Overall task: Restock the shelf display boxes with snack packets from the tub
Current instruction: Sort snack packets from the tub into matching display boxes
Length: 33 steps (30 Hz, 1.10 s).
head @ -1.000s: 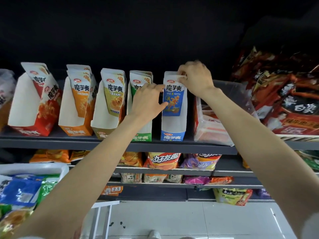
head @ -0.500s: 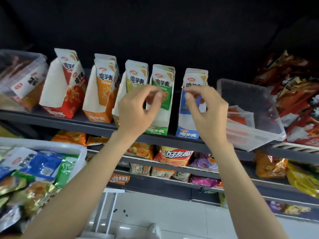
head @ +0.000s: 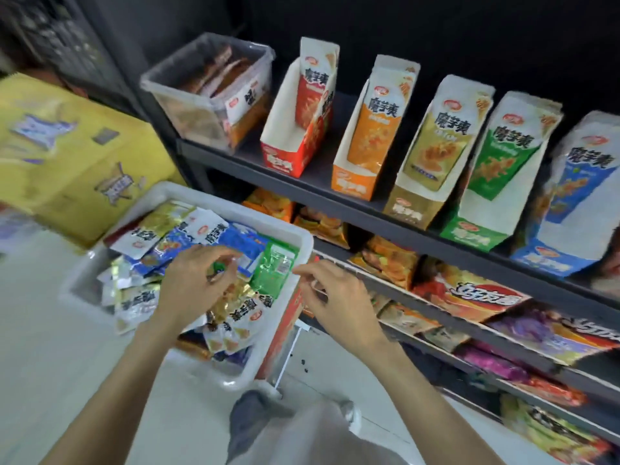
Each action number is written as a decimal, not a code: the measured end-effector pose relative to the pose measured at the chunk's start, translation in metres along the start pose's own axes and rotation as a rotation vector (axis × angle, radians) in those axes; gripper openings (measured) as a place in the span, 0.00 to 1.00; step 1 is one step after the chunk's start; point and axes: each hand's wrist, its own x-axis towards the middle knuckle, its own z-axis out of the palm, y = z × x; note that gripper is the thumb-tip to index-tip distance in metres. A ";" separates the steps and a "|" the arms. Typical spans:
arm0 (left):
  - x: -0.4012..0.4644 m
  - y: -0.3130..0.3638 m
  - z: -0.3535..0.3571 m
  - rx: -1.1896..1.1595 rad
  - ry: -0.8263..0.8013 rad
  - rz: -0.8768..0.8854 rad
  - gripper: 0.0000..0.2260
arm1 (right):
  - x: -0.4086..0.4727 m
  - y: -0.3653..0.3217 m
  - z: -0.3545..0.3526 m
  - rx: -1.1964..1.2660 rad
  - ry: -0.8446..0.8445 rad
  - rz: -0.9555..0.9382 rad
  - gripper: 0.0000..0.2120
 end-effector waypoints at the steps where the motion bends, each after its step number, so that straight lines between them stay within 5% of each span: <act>1: 0.001 -0.022 -0.003 0.030 -0.063 0.018 0.17 | 0.008 -0.007 0.012 -0.026 -0.043 0.017 0.12; 7: 0.024 -0.113 0.006 0.197 -0.321 0.203 0.20 | 0.068 -0.032 0.087 -0.510 -0.307 0.250 0.24; 12: 0.042 -0.130 0.008 0.219 -0.339 0.394 0.20 | 0.100 -0.023 0.123 -0.797 -0.427 0.350 0.31; 19: 0.052 -0.132 0.016 0.147 -0.293 0.393 0.18 | 0.110 -0.019 0.119 -0.999 -0.468 0.256 0.19; 27: 0.052 -0.106 0.002 -0.323 -0.415 0.094 0.13 | 0.102 -0.036 0.097 -1.043 -0.277 0.179 0.10; 29: 0.048 -0.097 -0.001 -0.449 -0.498 -0.031 0.11 | 0.098 -0.035 0.094 -1.009 -0.150 0.138 0.16; 33: 0.039 -0.070 -0.012 -0.998 -0.756 -0.478 0.20 | 0.084 -0.052 0.078 -0.917 0.286 -0.005 0.12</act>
